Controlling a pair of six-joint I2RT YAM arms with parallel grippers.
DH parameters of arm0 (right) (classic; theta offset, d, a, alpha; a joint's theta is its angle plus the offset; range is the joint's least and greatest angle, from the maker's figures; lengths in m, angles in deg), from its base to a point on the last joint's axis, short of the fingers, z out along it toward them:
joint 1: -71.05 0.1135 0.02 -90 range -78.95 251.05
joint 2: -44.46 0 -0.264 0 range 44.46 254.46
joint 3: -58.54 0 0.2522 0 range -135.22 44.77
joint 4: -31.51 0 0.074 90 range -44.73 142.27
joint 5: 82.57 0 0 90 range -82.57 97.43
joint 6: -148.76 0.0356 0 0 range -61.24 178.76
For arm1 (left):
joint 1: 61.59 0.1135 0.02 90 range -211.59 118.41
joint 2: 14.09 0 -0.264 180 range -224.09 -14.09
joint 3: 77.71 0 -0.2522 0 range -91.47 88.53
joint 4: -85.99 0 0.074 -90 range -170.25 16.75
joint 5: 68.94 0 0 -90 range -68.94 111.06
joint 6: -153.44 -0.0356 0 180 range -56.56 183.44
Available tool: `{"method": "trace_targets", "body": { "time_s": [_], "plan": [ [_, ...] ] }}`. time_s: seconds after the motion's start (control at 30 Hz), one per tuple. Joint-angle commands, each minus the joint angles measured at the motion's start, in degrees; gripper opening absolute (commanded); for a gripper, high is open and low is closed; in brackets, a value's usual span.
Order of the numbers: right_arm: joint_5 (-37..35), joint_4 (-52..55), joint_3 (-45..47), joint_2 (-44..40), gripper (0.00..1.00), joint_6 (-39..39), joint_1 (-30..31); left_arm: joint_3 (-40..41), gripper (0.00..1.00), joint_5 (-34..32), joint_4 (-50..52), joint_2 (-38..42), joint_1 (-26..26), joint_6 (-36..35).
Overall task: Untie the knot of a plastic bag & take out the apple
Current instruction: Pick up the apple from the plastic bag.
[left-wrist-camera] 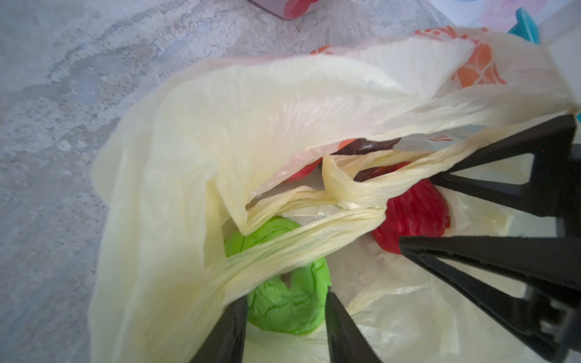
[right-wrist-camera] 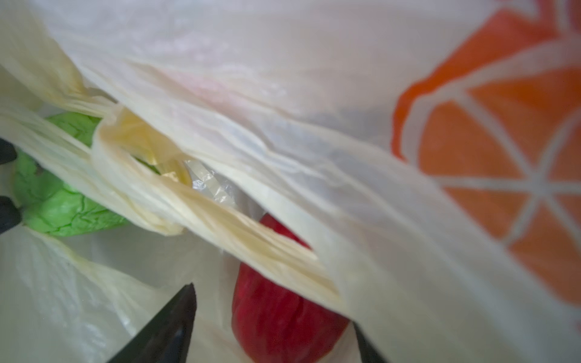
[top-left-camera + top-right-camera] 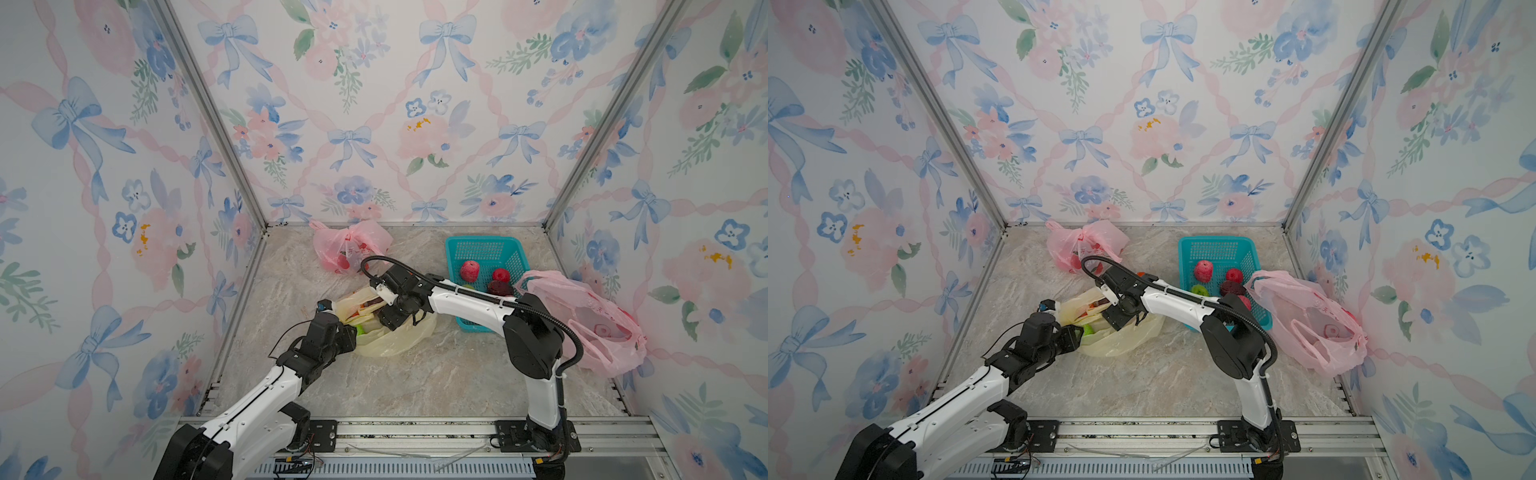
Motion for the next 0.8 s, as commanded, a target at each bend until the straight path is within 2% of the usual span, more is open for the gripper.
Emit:
{"method": "trace_targets", "body": {
  "time_s": [0.0,0.13,0.27,0.4,0.5,0.77],
  "plan": [
    [-1.0,2.5,-2.6,2.7,0.77,0.5,-0.2,0.8,0.43,0.5,-1.3,0.1,0.6,0.0],
    [-0.6,3.7,-3.5,4.5,0.75,0.3,-0.2,0.9,0.43,0.3,-1.2,0.4,0.8,-0.1],
    [-0.3,3.3,-2.7,3.7,0.63,0.3,-0.2,0.9,0.43,0.4,-1.6,-0.1,0.9,-0.1],
    [1.1,0.6,0.3,-1.7,0.53,0.1,-0.2,0.7,0.43,0.3,-1.5,-0.5,0.9,-0.2],
    [7.2,-0.4,2.3,-6.8,0.50,0.4,-1.4,0.7,0.43,-0.1,-1.5,-0.5,0.9,-0.2],
    [32.5,1.5,6.3,-15.3,0.49,0.6,-8.9,0.4,0.43,-1.3,-1.2,0.2,0.9,0.0]
  ]
}}
